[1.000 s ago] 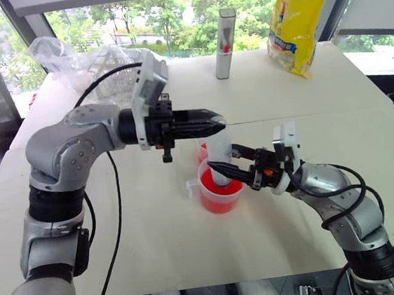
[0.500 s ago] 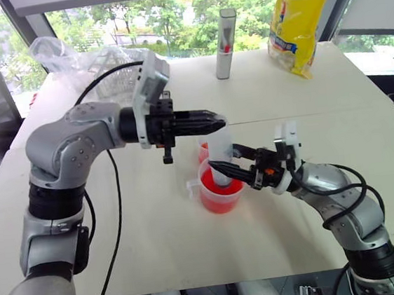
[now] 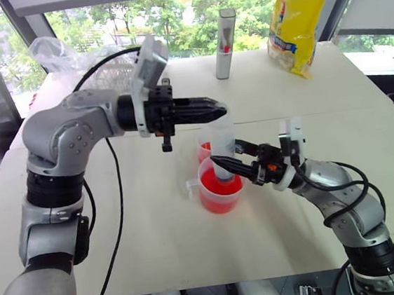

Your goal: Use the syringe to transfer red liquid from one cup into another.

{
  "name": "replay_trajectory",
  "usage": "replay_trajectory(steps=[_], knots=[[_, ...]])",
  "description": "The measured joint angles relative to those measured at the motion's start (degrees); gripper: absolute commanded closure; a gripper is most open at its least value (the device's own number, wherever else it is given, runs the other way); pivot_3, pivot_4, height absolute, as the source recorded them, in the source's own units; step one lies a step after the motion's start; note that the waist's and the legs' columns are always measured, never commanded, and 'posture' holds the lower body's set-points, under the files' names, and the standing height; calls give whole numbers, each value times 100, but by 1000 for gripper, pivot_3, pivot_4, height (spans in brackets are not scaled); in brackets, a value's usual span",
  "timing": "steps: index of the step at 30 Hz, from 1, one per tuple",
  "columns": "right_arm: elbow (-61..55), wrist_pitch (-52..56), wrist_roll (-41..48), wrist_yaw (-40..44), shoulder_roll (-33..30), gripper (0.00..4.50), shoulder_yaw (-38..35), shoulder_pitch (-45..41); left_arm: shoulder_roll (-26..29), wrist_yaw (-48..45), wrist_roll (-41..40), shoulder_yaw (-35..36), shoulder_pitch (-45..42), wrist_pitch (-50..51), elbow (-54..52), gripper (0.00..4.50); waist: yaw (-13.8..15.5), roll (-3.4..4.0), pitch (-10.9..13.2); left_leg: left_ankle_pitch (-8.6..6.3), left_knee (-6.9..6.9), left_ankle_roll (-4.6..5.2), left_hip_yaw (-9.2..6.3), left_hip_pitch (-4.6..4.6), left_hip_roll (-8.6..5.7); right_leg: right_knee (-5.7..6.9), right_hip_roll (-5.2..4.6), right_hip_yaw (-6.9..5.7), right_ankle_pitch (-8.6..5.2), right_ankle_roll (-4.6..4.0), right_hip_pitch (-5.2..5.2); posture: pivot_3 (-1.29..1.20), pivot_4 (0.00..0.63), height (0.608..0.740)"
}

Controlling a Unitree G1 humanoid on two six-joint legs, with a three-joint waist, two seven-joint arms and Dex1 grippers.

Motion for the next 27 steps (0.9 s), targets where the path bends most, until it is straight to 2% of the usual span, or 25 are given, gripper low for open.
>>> replay_trajectory(steps=[24, 27], knots=[[28, -16, -4, 34, -1, 3120, 31, 35, 114, -87, 15, 0, -89, -43, 18, 4468, -7, 0, 0, 0, 0, 0, 1, 0, 0, 0, 0, 0, 0, 0, 0, 0, 150, 740], [28, 62, -9, 62, -27, 3120, 41, -24, 133, -72, 22, 51, -88, -88, 11, 3241, 1, 0, 0, 0, 0, 0, 0, 0, 0, 0, 0, 0, 0, 0, 0, 0, 150, 740]])
